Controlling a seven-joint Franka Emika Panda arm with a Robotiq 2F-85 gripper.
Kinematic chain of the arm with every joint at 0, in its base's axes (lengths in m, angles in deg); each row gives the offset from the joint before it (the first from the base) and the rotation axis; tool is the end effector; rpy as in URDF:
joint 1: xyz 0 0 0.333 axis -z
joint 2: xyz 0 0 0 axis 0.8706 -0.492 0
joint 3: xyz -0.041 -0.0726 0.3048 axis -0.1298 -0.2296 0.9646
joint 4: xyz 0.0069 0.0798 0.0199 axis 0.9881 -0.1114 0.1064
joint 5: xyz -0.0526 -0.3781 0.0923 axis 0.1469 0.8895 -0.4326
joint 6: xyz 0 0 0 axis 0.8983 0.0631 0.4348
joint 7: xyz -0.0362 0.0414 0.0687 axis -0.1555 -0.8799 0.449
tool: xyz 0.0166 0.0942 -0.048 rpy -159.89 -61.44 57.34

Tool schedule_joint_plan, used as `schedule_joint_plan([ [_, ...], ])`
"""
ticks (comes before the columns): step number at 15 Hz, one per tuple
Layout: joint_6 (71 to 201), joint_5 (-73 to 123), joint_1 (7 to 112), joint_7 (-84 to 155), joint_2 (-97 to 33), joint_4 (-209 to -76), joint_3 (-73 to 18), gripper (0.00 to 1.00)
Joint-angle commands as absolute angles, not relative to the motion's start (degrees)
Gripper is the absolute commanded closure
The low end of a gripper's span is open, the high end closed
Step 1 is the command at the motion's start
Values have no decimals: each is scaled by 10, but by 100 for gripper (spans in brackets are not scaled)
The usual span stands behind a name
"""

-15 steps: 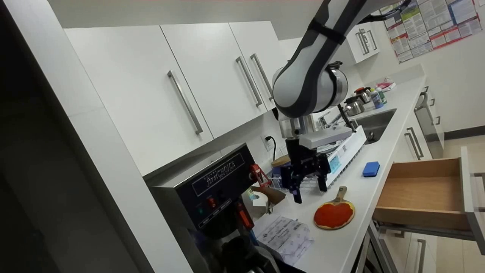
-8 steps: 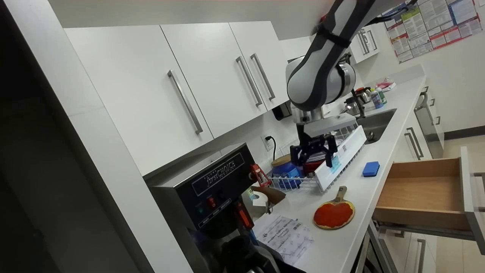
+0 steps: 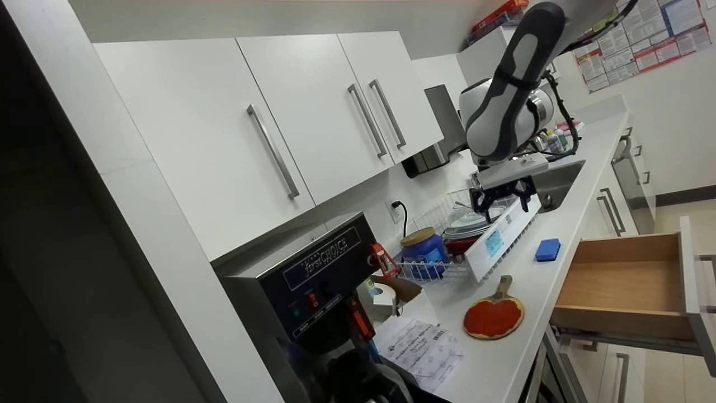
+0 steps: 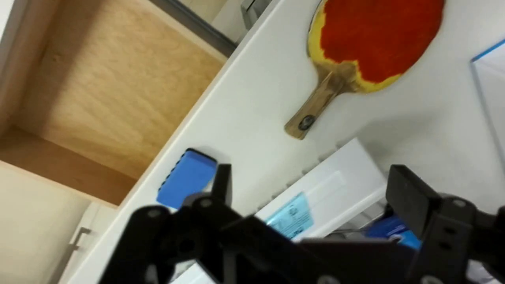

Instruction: Put the.blue sponge in the open drawer

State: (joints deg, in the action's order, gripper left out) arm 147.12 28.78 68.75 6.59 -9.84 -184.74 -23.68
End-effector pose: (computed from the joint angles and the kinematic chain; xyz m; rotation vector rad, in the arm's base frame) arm 0.5122 -0.0714 0.4000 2.9382 -0.9610 0.4722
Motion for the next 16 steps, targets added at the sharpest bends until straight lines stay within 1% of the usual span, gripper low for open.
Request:
schedule_joint_plan([
  [1,1528,357,713,-33,-173,-1812,-270,0],
  [5,1580,360,701,-79,-245,-1792,-328,0],
  [8,1573,343,688,-45,-242,-1804,-347,0],
  [12,1573,343,684,-45,-243,-1804,-348,0],
  [16,1583,363,661,-152,-318,-1733,-384,0],
])
